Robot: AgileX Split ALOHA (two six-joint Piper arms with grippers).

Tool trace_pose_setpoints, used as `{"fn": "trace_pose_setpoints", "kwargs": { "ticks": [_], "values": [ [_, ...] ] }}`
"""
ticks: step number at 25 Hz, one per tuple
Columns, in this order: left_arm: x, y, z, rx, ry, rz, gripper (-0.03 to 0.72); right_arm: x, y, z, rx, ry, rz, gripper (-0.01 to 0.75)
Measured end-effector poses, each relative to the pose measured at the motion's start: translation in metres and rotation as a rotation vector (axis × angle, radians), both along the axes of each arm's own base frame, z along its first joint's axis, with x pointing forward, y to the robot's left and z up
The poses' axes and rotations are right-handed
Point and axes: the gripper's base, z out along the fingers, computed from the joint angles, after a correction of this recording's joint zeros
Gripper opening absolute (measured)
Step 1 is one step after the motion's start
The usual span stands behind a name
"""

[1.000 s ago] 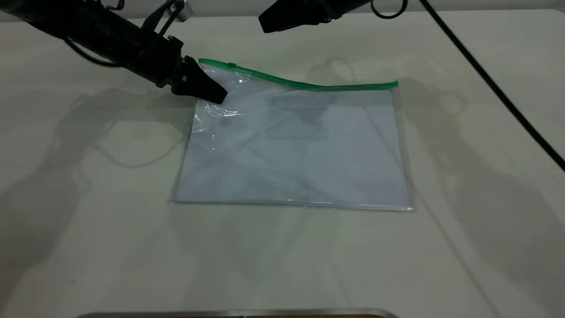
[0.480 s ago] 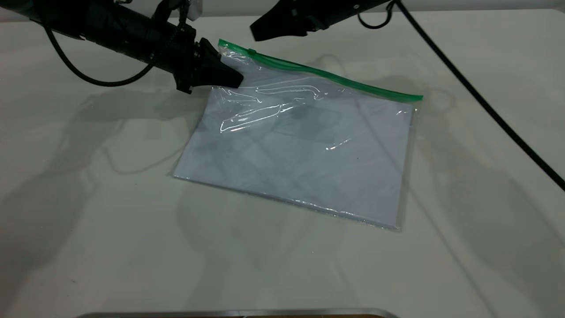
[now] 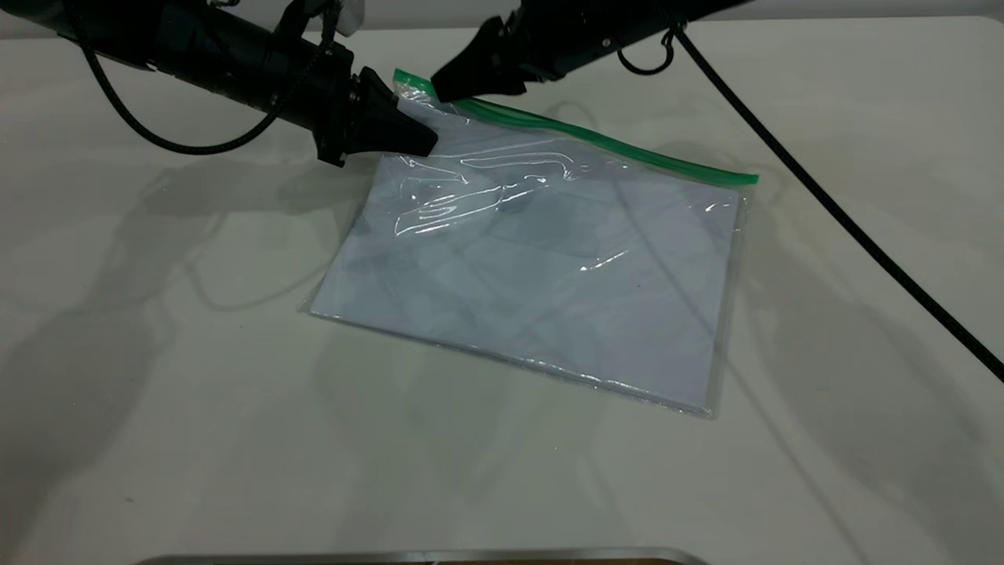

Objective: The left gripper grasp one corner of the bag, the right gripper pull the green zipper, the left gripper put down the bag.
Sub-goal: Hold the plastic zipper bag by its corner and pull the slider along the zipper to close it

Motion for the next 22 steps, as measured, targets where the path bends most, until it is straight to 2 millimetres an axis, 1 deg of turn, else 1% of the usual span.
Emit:
{"fn": "trace_pose_setpoints", "kwargs": {
  "ticks": [5, 10, 16, 18, 22],
  "values": [
    [-0.0003, -0.0002, 0.0002, -0.003, 0.002, -0.003, 0.053, -0.0018, -0.0005, -0.0095, 0.000, 0.020, -0.003, 0.477],
    [-0.0004, -0.0002, 0.0002, -0.003, 0.002, -0.004, 0.053, -0.0022, 0.0009, -0.0076, 0.034, 0.036, -0.007, 0.398],
    [-0.0004, -0.0002, 0.0002, -0.003, 0.002, -0.004, 0.053, -0.0022, 0.0009, -0.0076, 0.034, 0.036, -0.007, 0.315],
    [-0.0004, -0.0002, 0.0002, -0.003, 0.002, -0.004, 0.054, -0.0023, 0.0010, -0.0076, 0.035, 0.036, -0.007, 0.274],
    [-0.0004, -0.0002, 0.0002, -0.004, 0.005, -0.002, 0.054, -0.0027, 0.0012, -0.0072, 0.037, 0.038, -0.001, 0.148]
  ]
}}
